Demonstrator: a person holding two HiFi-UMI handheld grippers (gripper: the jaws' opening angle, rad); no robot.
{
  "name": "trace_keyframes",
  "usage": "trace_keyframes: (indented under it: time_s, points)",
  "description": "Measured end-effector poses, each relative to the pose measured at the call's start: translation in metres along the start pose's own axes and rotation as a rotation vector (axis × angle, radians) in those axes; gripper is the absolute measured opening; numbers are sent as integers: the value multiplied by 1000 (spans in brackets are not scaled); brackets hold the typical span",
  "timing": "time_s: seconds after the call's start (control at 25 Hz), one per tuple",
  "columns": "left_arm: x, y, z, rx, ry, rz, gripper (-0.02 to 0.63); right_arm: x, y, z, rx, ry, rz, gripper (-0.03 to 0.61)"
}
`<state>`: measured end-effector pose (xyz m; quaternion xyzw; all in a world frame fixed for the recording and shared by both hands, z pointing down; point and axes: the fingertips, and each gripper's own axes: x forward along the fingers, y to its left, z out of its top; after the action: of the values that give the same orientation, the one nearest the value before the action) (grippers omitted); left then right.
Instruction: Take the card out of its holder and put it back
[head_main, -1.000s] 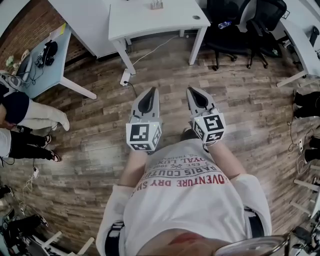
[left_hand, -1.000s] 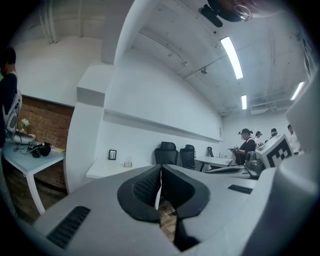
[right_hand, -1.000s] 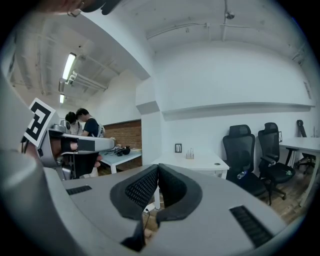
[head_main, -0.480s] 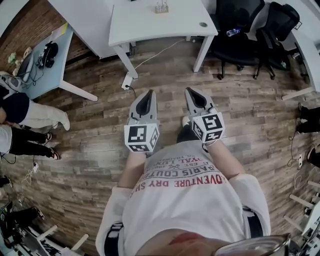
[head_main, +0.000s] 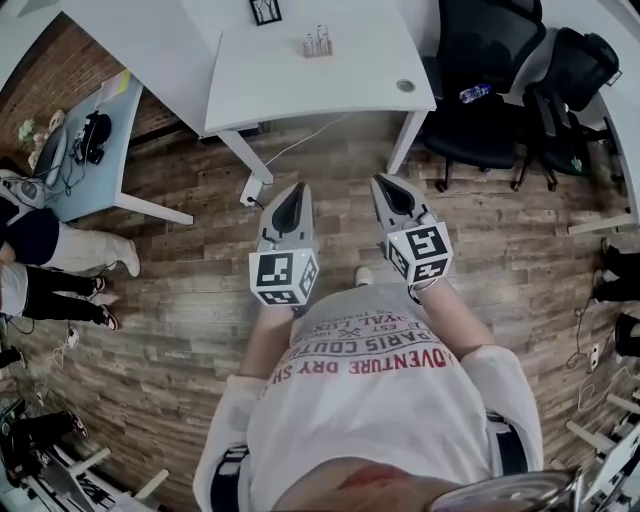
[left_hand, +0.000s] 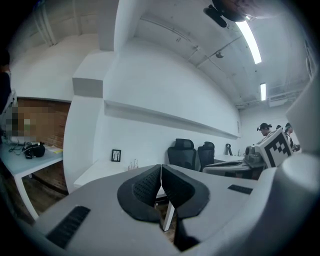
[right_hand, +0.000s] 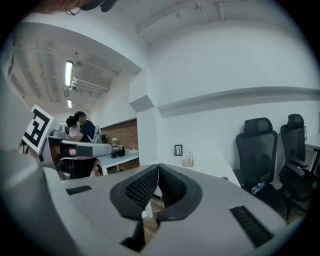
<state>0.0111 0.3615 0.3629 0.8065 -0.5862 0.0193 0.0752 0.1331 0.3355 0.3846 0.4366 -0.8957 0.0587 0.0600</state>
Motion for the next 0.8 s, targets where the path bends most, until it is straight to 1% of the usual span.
trace_keyframes:
  time_s: [0.12,0.28,0.48,0.64,0.8]
  points:
    - [43,-2,4,1,10,16,25,23,-36,0,11,18,24,26]
    - [86,-3,4,16,27,31,25,48,-74,0,18,32,39,25]
    - [130,1,0,20,62,16,25,82,-107,-3,49,48,40,26]
    - [169,15,-3,21,73,-11,25,115,-126,-5,51,59,26,26]
    - [216,44,0,4,78,-36,25,158,-148,0,40,66,1,26]
